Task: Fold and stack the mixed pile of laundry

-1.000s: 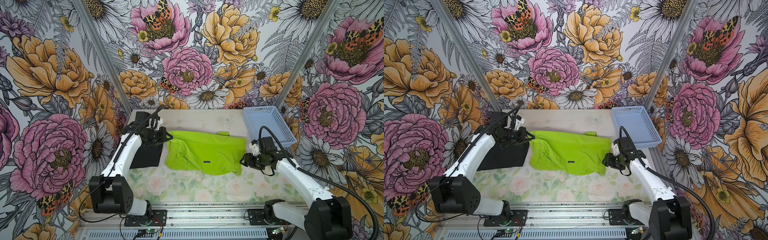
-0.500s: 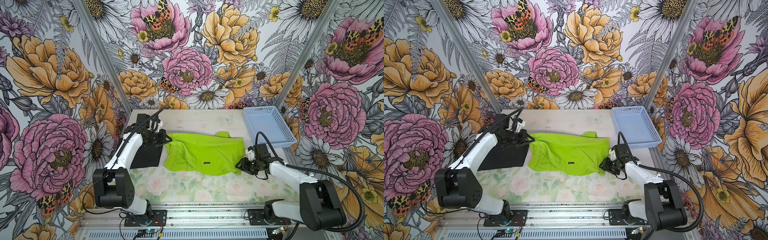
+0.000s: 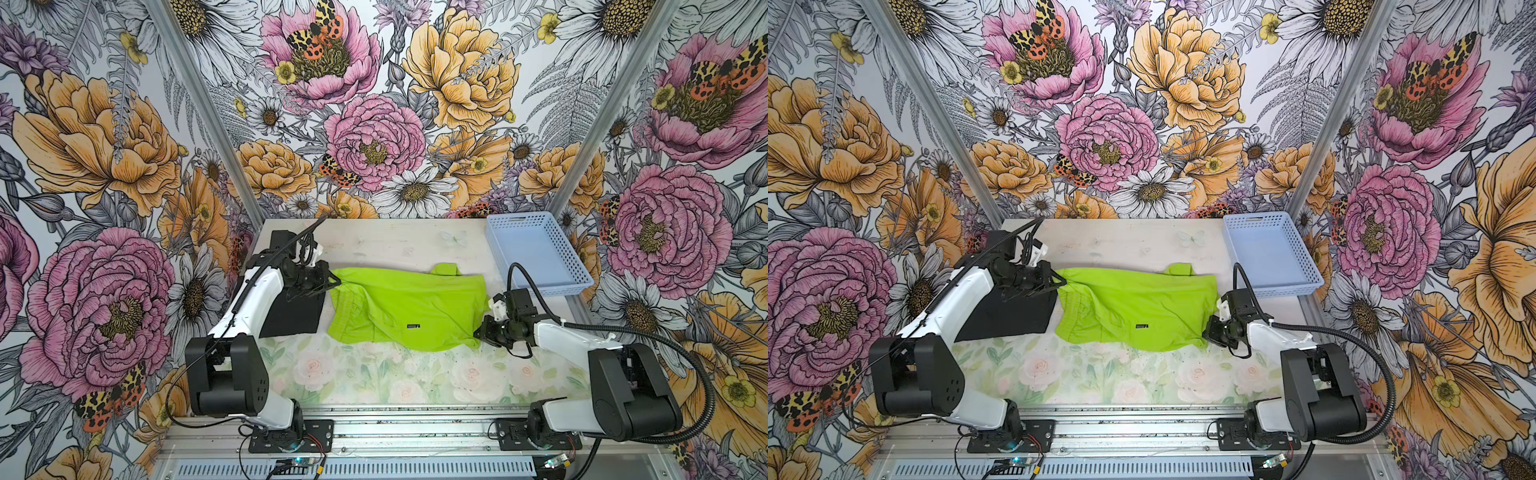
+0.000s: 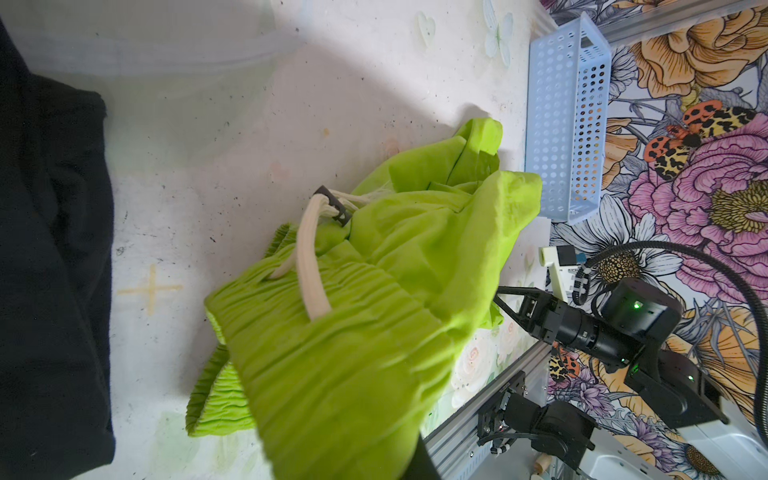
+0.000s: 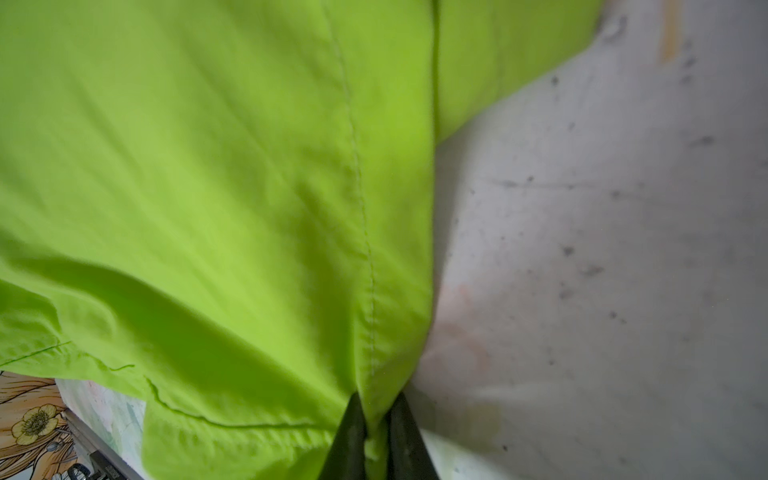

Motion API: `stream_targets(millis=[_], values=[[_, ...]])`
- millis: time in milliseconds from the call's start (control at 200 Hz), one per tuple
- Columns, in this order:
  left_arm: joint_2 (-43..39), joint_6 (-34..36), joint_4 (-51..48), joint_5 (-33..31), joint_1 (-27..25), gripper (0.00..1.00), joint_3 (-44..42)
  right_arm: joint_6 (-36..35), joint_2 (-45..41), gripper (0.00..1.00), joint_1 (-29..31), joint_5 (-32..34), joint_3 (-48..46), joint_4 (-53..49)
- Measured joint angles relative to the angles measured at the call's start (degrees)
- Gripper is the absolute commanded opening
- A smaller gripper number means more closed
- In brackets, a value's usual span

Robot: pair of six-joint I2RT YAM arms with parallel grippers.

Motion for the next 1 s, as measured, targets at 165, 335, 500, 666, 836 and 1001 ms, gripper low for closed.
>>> stream_targets(millis=[165,335,500,666,836,1001], values=[[0.00,0.00,0.00,0.02,0.20,0.00,0.00,0.00,-6.75,0.00,-0.52,1.90,2.27,-7.30],[0.09,0.00,-0.04,0.07,0.07,0.00,0.07,-0.70,-13.62,0.00,-3.34,3.80,12.83,-17.75],[3.65,0.76,0.55,0.02,-1.16,0.68,2.27,-2.23,-13.22,0.00,-6.10,4.00,22.08,-22.80],[7.37,1.44,2.25,-1.18,-1.20,0.99,0.57,-3.23,-7.74,0.00,-6.47,3.80,25.59,-25.24],[3.80,1.44,5.01,-3.02,-0.50,0.99,-6.10,-3.76,-4.33,0.00,-7.34,3.43,28.00,-26.97],[-2.95,0.48,9.57,-6.67,-1.38,0.99,-11.67,-4.31,-1.55,0.00,-10.97,2.25,31.47,-27.69]])
